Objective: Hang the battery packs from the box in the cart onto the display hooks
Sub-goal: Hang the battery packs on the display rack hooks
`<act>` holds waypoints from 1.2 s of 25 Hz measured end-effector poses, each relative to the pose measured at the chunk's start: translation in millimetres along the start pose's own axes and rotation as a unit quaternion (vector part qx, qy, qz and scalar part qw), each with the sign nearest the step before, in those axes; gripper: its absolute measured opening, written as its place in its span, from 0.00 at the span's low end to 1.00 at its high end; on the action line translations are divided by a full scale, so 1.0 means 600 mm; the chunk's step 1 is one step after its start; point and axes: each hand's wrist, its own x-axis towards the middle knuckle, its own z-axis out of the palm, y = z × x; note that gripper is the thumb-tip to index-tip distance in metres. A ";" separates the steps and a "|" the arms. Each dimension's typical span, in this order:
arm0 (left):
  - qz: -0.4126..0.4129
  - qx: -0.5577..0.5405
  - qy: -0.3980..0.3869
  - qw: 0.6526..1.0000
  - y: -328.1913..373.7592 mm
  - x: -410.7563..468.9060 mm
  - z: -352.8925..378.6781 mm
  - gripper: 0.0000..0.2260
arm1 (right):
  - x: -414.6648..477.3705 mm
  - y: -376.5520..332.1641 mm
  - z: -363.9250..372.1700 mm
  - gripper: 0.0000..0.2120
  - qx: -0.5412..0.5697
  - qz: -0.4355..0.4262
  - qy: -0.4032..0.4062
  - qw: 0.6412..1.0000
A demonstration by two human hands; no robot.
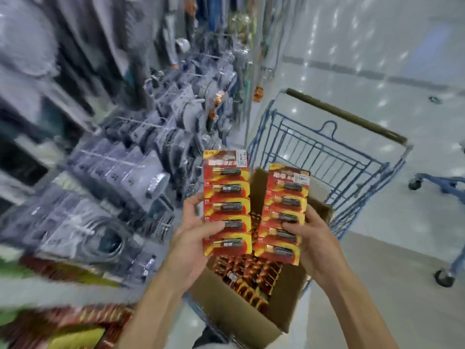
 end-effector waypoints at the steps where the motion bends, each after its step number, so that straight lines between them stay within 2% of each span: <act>1: 0.024 -0.002 0.018 1.000 0.000 -0.030 -0.003 0.30 | -0.012 -0.003 0.007 0.21 -0.008 -0.004 -0.028 1.000; 8: 0.161 -0.033 0.176 0.970 -0.013 -0.300 -0.054 0.33 | -0.116 0.041 0.095 0.23 -0.067 0.033 -0.220 0.973; 14: 0.266 -0.055 0.262 0.926 -0.013 -0.549 -0.129 0.32 | -0.241 0.119 0.238 0.23 -0.123 0.074 -0.391 0.909; 17: 0.312 -0.066 0.318 0.893 -0.028 -0.700 -0.169 0.30 | -0.337 0.185 0.319 0.22 -0.147 0.102 -0.466 0.866; 23: 0.361 -0.084 0.438 0.819 -0.081 -1.011 -0.251 0.22 | -0.582 0.352 0.456 0.21 -0.164 0.153 -0.564 0.795; 30: 0.408 -0.124 0.533 0.731 -0.140 -1.308 -0.320 0.16 | -0.846 0.514 0.555 0.22 -0.186 0.199 -0.617 0.738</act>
